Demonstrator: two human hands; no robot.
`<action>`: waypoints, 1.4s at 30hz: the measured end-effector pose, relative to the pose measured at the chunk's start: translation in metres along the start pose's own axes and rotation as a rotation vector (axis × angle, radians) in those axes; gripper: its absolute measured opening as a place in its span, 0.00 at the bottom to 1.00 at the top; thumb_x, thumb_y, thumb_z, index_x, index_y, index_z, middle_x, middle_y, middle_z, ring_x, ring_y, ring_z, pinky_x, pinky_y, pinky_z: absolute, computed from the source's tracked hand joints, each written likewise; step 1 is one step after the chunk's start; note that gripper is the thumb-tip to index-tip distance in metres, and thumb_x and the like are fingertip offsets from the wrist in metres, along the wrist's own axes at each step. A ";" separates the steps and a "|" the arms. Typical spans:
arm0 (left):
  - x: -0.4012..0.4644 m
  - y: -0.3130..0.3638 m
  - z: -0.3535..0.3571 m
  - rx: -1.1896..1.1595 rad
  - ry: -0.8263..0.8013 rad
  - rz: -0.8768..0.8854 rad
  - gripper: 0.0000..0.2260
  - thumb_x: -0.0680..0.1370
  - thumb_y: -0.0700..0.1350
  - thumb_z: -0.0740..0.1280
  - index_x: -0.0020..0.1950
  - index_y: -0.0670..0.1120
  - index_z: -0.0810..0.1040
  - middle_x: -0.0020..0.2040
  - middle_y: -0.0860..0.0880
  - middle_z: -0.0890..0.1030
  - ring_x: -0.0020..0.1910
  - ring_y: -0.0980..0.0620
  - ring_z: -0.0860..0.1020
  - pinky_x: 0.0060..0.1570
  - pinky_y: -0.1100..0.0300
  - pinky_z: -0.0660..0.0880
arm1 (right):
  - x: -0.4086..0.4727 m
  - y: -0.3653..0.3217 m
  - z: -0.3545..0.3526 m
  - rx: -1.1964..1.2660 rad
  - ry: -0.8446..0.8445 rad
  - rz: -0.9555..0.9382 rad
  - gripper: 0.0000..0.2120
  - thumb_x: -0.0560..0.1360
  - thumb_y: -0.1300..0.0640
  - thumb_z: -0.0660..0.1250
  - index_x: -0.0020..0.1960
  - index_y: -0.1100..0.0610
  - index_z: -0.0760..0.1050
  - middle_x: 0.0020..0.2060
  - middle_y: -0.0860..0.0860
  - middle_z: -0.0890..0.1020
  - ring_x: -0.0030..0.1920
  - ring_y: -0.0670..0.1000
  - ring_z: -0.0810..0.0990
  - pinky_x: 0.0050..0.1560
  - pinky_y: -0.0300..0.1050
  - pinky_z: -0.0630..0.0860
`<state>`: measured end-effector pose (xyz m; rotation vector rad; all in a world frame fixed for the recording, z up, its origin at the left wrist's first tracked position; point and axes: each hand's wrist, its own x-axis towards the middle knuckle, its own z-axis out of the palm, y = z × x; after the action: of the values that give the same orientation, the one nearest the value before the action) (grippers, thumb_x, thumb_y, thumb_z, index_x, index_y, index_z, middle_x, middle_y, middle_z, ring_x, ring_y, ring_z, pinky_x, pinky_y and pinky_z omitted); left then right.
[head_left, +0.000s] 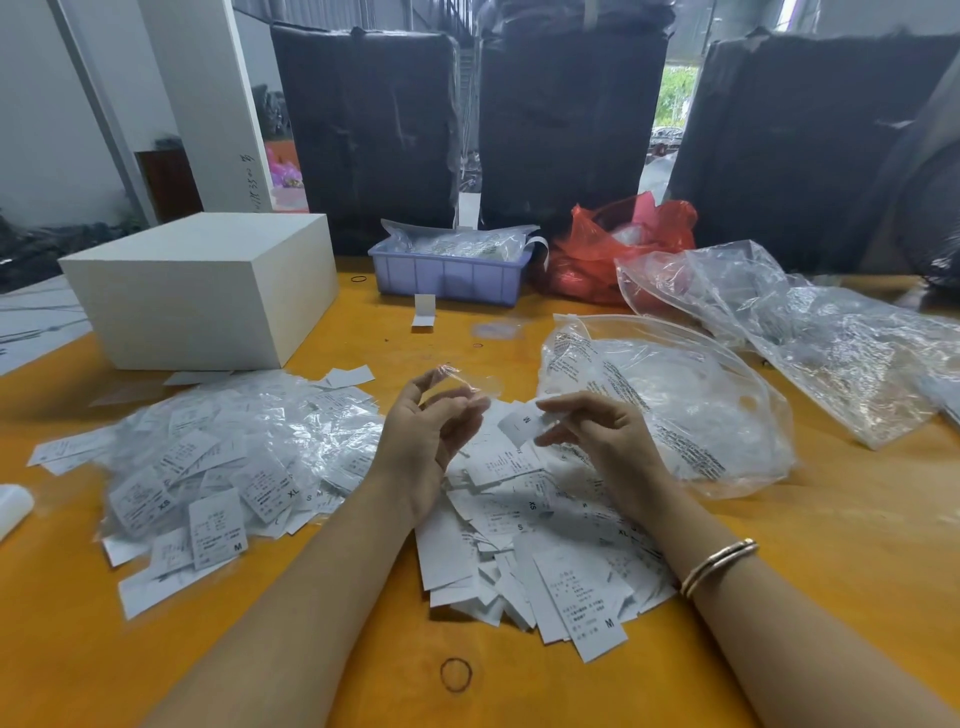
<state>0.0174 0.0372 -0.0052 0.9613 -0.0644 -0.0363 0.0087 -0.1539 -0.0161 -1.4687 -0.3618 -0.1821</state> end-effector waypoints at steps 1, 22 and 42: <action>0.000 0.000 -0.001 -0.001 -0.022 -0.012 0.16 0.76 0.29 0.61 0.59 0.45 0.72 0.37 0.48 0.82 0.42 0.50 0.83 0.37 0.62 0.79 | -0.001 0.000 -0.001 -0.003 -0.008 0.014 0.19 0.75 0.69 0.59 0.42 0.52 0.85 0.43 0.51 0.85 0.43 0.53 0.83 0.49 0.42 0.78; -0.005 -0.004 0.005 0.252 -0.157 -0.045 0.17 0.64 0.45 0.74 0.52 0.47 0.80 0.43 0.48 0.84 0.42 0.54 0.82 0.40 0.65 0.77 | 0.002 -0.004 0.011 0.161 0.285 -0.033 0.12 0.73 0.70 0.65 0.45 0.54 0.81 0.38 0.47 0.84 0.42 0.44 0.82 0.41 0.35 0.77; -0.003 -0.008 0.003 0.398 -0.092 -0.003 0.07 0.73 0.42 0.71 0.50 0.50 0.80 0.41 0.50 0.84 0.38 0.58 0.81 0.39 0.66 0.76 | -0.004 -0.004 0.019 -0.027 0.090 0.001 0.14 0.74 0.70 0.65 0.44 0.52 0.82 0.38 0.48 0.84 0.42 0.44 0.81 0.40 0.35 0.76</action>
<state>0.0140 0.0300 -0.0100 1.3576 -0.1589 -0.0723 0.0013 -0.1363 -0.0122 -1.4817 -0.2869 -0.2517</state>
